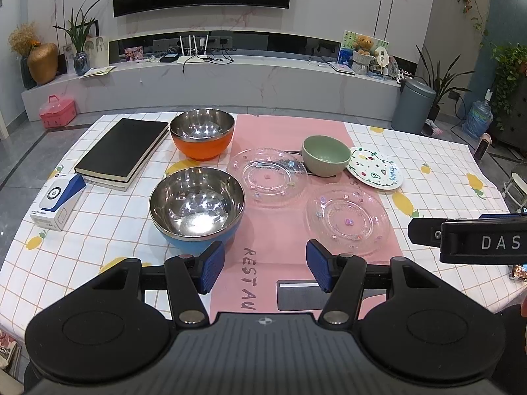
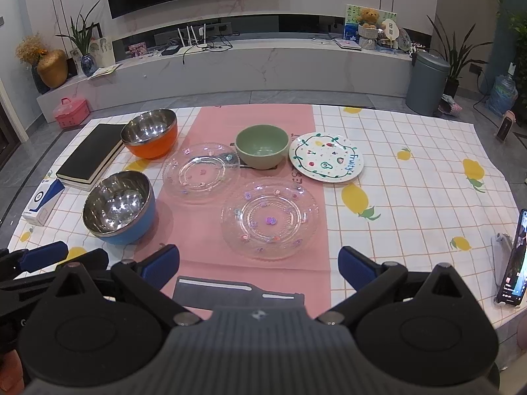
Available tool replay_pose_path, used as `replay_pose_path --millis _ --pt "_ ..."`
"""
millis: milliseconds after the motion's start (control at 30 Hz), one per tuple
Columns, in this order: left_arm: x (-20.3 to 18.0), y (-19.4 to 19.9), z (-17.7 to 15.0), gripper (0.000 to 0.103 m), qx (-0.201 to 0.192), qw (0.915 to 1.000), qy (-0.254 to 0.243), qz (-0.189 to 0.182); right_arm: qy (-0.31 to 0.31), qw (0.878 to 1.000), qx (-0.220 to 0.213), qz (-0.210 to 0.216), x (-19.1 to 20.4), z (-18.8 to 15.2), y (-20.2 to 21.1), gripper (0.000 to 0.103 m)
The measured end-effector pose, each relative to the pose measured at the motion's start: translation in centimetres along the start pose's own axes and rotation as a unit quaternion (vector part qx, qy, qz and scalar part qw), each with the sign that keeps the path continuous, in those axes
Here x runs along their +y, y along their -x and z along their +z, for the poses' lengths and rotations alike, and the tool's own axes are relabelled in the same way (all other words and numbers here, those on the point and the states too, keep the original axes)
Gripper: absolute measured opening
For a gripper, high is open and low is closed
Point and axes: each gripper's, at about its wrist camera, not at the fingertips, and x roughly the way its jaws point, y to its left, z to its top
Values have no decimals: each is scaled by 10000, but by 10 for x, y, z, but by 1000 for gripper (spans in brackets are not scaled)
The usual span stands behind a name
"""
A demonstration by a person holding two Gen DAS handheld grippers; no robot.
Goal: Organize plates and bowls
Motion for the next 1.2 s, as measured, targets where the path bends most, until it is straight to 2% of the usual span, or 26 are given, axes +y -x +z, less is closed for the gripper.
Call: replay_pose_path --millis 1200 --pt "5 4 1 68 -5 9999 130 -108 -8 10000 7 91 3 0 4 100"
